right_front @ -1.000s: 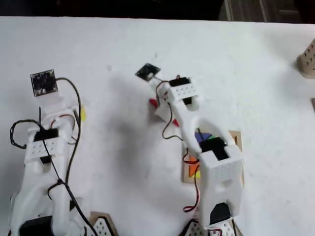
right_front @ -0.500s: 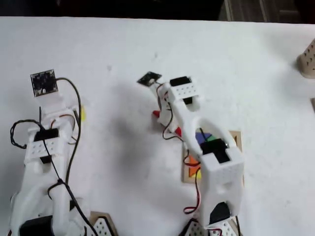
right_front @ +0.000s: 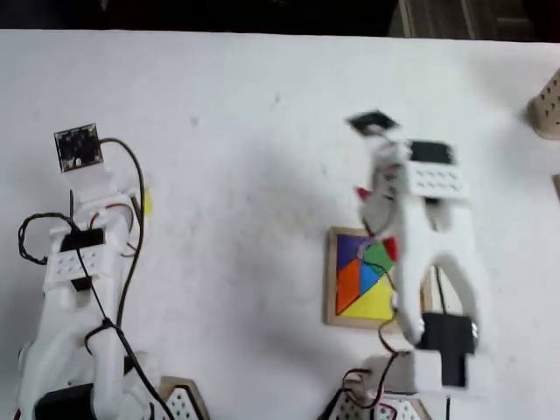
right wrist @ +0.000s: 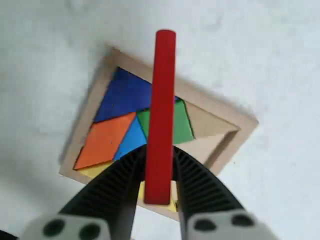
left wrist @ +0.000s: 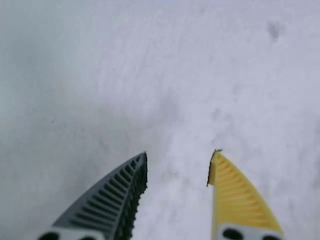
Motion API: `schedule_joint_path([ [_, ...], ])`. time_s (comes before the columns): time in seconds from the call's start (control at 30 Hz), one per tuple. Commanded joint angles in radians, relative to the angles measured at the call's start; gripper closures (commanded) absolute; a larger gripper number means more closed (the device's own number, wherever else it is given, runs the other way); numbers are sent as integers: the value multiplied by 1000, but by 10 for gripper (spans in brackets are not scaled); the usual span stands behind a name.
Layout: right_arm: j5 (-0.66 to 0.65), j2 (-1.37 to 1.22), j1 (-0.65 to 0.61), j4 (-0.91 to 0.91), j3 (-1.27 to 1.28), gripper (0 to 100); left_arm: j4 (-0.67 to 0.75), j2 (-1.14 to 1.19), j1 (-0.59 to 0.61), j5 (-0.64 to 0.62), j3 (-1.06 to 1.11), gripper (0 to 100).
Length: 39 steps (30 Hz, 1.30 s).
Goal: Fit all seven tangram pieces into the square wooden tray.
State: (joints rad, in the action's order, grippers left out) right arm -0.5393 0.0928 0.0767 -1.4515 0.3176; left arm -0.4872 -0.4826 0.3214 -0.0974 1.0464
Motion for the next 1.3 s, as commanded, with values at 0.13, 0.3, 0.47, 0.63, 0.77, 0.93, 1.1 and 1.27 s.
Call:
schedule_joint_path([
  [0.13, 9, 277, 263, 231, 364, 981, 0, 5, 2, -6, -57, 774],
  [0.3, 48, 384, 357, 349, 535, 981, 0, 5, 2, -6, -57, 774],
  [0.47, 101, 401, 409, 447, 620, 981, -2, 5, 2, -6, -57, 774],
  [0.63, 133, 401, 395, 490, 664, 981, -3, 5, 2, -6, -57, 774],
  [0.77, 186, 401, 357, 503, 669, 978, -5, 5, -7, -6, -57, 774],
  [0.93, 184, 401, 315, 501, 684, 943, -5, 7, -7, -6, -55, 774],
  [1.1, 178, 407, 283, 472, 687, 807, 0, 7, -7, -6, -55, 774],
  [1.27, 137, 410, 213, 427, 683, 742, 0, 7, -7, -6, -55, 774],
])
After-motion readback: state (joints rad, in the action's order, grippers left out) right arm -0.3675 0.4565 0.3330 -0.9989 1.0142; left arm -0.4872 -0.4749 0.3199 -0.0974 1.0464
